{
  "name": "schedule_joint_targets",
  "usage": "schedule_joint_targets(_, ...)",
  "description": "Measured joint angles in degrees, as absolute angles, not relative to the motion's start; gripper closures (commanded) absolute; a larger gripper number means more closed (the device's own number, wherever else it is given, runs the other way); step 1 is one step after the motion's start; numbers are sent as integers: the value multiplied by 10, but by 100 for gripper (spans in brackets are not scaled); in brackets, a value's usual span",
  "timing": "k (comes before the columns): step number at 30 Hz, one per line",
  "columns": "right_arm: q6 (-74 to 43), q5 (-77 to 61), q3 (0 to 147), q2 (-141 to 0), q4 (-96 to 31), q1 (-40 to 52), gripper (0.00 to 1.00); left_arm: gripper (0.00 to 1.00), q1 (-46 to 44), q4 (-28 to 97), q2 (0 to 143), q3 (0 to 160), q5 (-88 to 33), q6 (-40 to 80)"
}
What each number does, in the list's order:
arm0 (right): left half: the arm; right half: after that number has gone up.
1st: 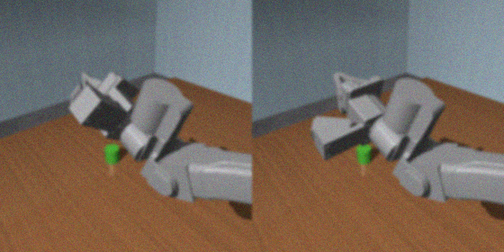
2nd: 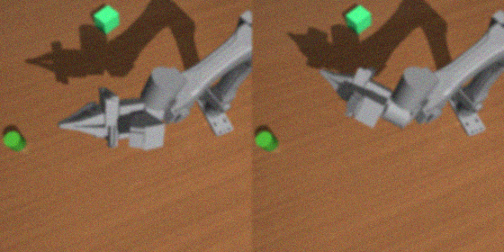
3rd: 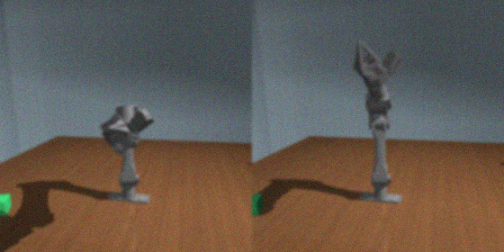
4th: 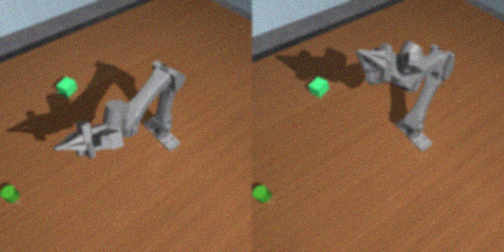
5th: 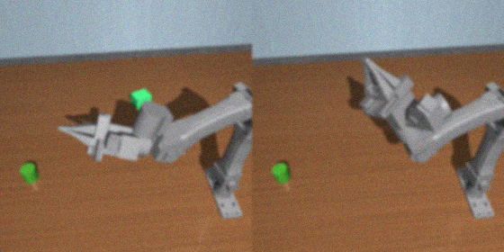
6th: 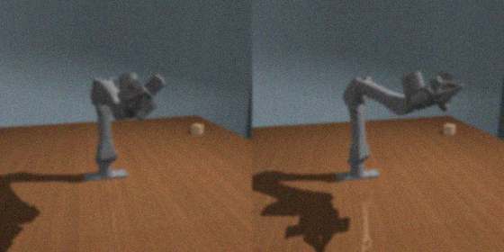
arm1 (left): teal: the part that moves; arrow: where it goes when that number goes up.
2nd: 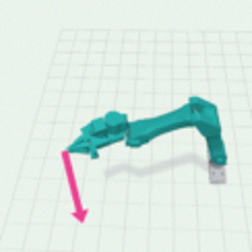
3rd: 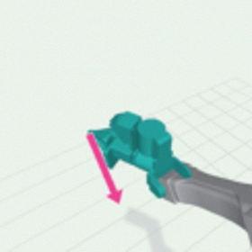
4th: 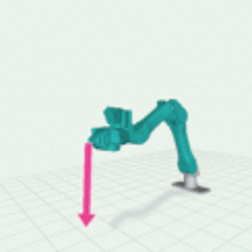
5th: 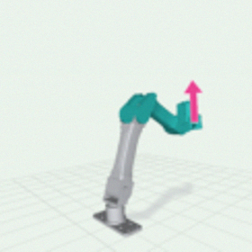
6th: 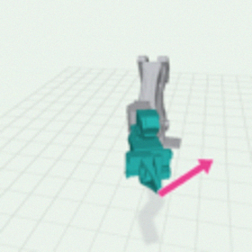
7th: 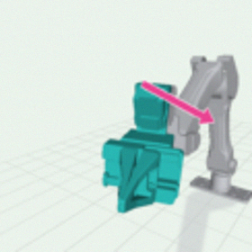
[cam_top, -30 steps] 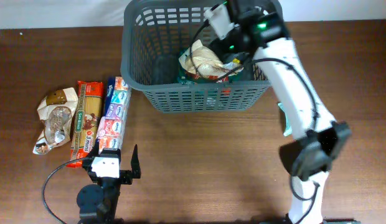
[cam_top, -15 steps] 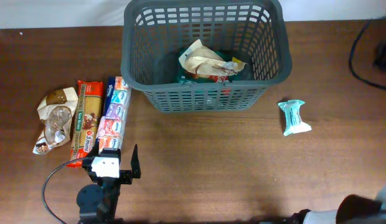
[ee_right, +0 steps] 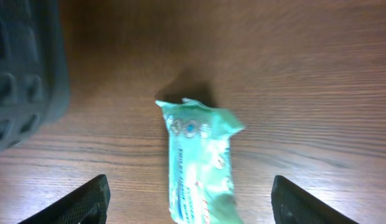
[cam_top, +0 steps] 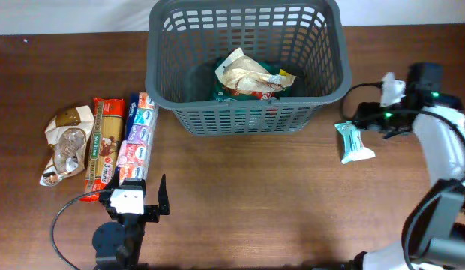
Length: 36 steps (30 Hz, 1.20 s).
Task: Pack container
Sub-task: 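Grasp the mint-green wet-wipe pack with the right gripper, then drop the wet-wipe pack into the basket and withdraw right arm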
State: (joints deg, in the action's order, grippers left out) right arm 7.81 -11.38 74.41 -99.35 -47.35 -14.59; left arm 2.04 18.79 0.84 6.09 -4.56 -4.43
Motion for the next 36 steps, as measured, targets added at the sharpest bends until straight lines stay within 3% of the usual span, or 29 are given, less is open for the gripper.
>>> schedule_joint_targets(8, 82, -71, 737, -1096, -470, -131, 27, 1, 20, 188, 8, 61, -46, -44)
schedule_joint_targets(10, 83, -69, 735, -1112, -470, -131, 36, 1, 20, 188, 8, 61, -46, -44)
schedule_joint_targets(14, 85, -66, 732, -1124, -470, -131, 81, 1, 20, 188, 8, 61, -46, -44)
schedule_joint_targets(16, 86, -65, 732, -1124, -470, -131, 96, 1, 20, 188, 8, 61, -46, -44)
schedule_joint_targets(26, 74, -85, 785, -1110, -511, -140, 96, 1, 20, 188, 8, 61, -46, -44)
schedule_joint_targets(36, 68, -142, 1143, -982, -586, -124, 96, 1, 20, 188, 8, 61, -45, -44)
